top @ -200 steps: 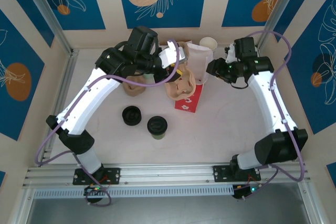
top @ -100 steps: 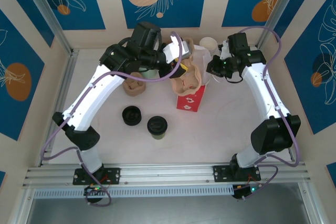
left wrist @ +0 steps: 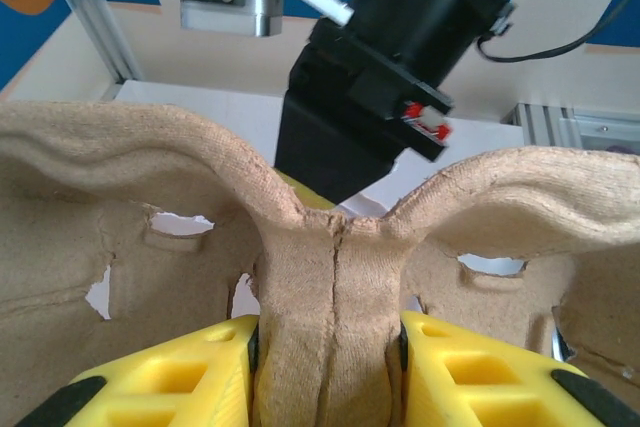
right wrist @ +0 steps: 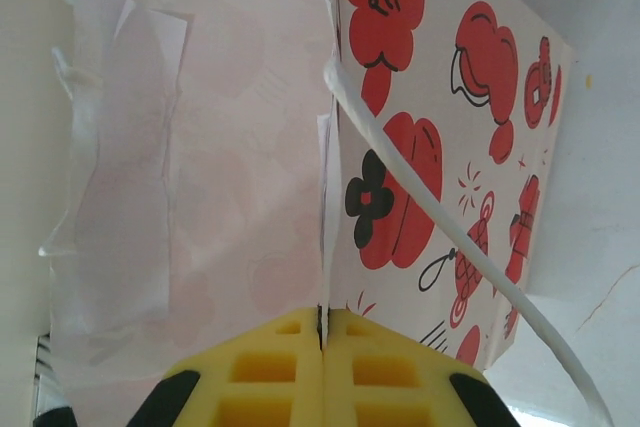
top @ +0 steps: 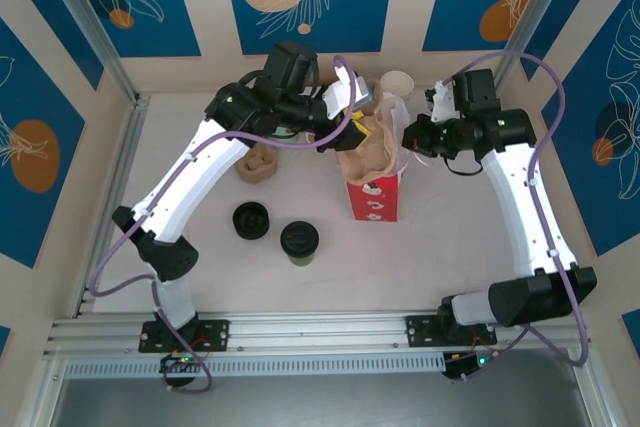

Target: Pack the takeout coffee

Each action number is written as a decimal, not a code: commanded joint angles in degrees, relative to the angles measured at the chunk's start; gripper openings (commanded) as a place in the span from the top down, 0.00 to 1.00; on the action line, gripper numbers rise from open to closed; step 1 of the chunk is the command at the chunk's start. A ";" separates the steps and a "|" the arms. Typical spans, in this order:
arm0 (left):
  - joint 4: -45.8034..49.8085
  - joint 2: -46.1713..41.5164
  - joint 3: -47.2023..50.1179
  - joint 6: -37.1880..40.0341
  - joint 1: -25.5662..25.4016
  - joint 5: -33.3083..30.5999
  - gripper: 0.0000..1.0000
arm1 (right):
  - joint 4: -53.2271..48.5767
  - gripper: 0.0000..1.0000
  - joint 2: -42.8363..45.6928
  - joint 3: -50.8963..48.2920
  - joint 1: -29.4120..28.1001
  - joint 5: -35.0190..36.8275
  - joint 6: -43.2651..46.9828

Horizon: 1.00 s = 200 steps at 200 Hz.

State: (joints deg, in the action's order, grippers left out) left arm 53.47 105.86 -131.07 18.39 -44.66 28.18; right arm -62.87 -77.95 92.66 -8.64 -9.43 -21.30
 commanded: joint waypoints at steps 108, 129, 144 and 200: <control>-1.36 5.38 5.23 -2.51 -2.62 8.50 0.65 | -5.86 0.99 7.97 -13.05 -1.00 1.47 6.87; -0.94 5.92 5.66 -2.42 -2.62 8.40 0.65 | -5.73 1.00 8.49 -12.96 -1.58 0.68 8.02; -0.14 6.26 5.69 -1.92 -2.62 8.05 0.65 | -5.95 1.00 8.76 -12.77 -1.89 0.99 7.95; 0.30 5.67 8.26 -1.67 -2.63 8.99 0.65 | -5.76 0.98 9.04 -12.64 -1.94 1.77 5.27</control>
State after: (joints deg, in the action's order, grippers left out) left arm 53.15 111.50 -124.16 16.40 -46.78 34.63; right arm -67.57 -69.80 79.79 -10.26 -8.05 -14.96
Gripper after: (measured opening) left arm 0.354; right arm 0.068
